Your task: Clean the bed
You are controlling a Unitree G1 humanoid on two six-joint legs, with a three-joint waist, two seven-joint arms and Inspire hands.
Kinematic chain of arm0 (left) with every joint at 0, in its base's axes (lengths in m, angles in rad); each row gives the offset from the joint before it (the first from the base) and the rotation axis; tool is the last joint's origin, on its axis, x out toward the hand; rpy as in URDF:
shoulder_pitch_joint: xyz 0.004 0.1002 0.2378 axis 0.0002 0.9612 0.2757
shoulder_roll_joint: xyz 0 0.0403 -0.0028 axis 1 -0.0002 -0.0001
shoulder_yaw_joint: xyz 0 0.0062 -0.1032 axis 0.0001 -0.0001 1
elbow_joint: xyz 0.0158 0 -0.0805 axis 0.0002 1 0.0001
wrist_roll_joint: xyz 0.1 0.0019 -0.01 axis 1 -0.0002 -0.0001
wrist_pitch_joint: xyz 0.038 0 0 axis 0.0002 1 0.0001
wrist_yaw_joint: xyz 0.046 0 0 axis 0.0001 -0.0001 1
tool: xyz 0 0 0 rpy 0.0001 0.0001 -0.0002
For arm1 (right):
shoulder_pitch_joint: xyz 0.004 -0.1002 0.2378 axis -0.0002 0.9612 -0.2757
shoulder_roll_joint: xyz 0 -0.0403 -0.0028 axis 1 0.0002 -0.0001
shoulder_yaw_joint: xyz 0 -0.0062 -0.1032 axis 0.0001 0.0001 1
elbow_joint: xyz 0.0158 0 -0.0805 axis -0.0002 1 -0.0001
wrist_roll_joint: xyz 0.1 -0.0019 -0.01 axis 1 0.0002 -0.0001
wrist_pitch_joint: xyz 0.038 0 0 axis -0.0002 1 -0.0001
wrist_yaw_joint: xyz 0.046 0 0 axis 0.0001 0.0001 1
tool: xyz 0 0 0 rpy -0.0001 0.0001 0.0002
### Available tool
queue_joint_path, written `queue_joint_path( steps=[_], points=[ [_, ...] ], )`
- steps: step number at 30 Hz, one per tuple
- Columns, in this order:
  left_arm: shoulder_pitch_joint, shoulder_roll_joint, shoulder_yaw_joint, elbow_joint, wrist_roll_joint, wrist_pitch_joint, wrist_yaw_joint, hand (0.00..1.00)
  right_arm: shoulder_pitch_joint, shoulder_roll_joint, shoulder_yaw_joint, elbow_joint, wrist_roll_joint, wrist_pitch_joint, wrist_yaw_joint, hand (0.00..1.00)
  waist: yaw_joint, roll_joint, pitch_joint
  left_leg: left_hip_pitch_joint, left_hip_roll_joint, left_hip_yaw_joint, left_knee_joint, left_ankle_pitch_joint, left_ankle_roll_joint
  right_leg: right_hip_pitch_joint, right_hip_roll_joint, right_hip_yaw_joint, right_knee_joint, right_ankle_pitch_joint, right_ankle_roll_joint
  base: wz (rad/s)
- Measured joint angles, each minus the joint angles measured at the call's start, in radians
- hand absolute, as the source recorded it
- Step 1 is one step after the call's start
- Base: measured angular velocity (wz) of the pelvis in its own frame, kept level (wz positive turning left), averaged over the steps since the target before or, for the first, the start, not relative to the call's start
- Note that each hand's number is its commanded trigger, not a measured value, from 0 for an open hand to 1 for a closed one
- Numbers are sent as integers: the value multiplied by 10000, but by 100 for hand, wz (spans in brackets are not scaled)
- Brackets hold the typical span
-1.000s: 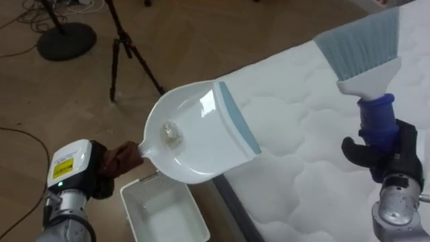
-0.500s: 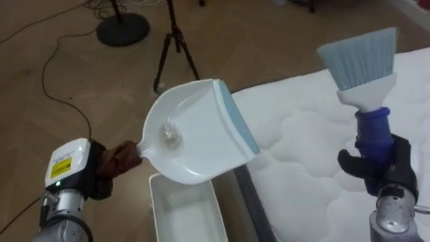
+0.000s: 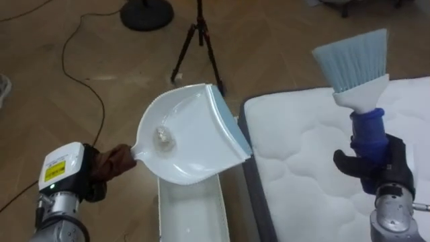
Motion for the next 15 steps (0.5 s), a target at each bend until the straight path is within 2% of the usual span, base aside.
queue_joint_path(
  steps=[2,7,9,11,13,15],
  points=[
    [-4,38,10,-2,51,12,10,100,-1,0,-91,38,3,0,-204,0,18,101,2,-133,-18,7,117,-7,9,-7,-36,-136,3,-19,29,27],
    [4,223,9,1,46,18,38,100,1,-3,-137,46,-10,-56,-339,0,45,254,-16,-140,-88,-117,210,-6,14,17,-78,-149,82,-27,49,9],
    [-16,328,12,55,49,-77,89,100,2,-4,-141,139,-190,-141,-383,0,30,369,-57,-306,-95,-119,402,-50,78,-122,-108,-212,271,-78,95,6],
    [-31,546,18,215,130,-212,92,100,15,-14,-178,203,-317,-142,-400,0,43,442,-76,-369,-194,-115,477,-62,101,-495,-273,-106,1031,-324,150,5],
    [-30,628,21,227,297,-240,92,100,20,-14,-266,351,-375,-142,-444,0,6,551,-60,-329,-198,-105,585,-102,162,-680,-348,-53,1619,-361,185,6],
    [-70,930,20,228,347,-392,91,100,9,-27,-302,530,-379,-153,-513,0,-14,590,-43,-321,-259,-147,723,-152,201,-841,-406,92,2074,-432,219,10]
  ],
)
